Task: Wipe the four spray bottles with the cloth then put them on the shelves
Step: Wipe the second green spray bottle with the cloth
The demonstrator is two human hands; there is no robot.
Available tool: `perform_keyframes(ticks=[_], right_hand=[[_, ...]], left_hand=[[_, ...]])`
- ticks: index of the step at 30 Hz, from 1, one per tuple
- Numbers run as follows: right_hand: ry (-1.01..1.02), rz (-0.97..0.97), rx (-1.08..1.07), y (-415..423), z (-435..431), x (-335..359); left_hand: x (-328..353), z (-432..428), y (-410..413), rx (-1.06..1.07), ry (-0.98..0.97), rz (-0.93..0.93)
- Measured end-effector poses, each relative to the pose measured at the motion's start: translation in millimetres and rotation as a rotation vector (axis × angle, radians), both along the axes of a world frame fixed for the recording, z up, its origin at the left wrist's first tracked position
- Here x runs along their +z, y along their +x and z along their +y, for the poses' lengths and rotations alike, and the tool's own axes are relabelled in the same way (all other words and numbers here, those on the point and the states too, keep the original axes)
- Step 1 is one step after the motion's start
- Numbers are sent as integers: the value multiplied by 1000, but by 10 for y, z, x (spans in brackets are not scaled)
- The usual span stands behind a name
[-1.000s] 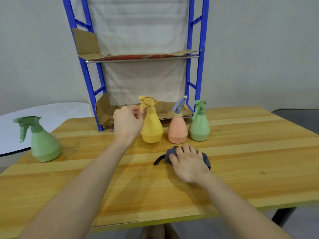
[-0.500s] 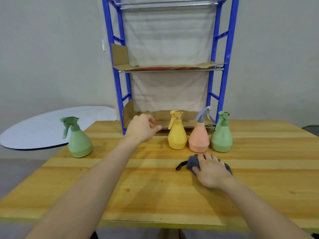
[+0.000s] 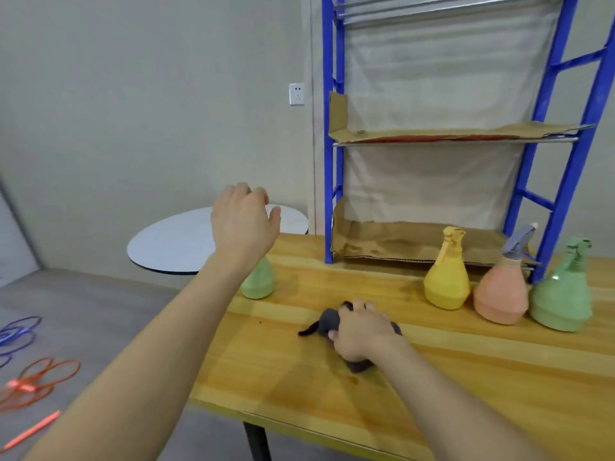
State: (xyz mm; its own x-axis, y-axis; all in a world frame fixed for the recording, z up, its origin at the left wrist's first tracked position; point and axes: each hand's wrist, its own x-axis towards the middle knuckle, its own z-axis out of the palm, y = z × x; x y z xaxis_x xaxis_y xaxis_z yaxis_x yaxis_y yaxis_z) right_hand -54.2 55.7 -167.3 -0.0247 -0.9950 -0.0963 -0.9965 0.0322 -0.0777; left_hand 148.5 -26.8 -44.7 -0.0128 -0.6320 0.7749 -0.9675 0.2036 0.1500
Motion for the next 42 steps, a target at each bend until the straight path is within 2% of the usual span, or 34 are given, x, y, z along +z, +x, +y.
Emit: perform_keyframes(ticks=[2, 4, 6, 7, 11, 17, 20, 26, 29, 34, 39, 42], right_hand=[[-8, -16, -7, -25, 16, -209], [-48, -25, -24, -67, 38, -304], [-74, -33, -32, -70, 51, -336], [-95, -46, -39, -59, 57, -347], [-160, -122, -77, -18, 96, -358], [-118, -201, -59, -108, 241, -266], [-138, -205, -50, -306, 416, -227], [-263, -348, -61, -975, 925, -167], [-303, -280, 25, -1268, 1228, -132], [-235, -235, 125, -1572, 1495, -126], [-459, 53, 329, -1538, 1456, -282], [-529, 153, 296, -1534, 1359, -365]], left_hand=[[35, -167, 141, 99, 130, -47], [12, -320, 195, 171, 377, -40], [-78, -433, 210, 152, 587, -6], [-128, -480, 212, 130, 619, 20], [-221, -544, 194, 113, 572, 68], [-268, -441, 115, 52, 533, -24], [-289, -304, -7, -27, 494, -39], [-399, 61, -605, -252, 460, 57], [-477, 266, -994, -367, 431, 132], [-574, 556, -1480, -473, 378, 174], [-572, 609, -1542, -461, 393, 181], [-526, 628, -1436, -454, 429, 148]])
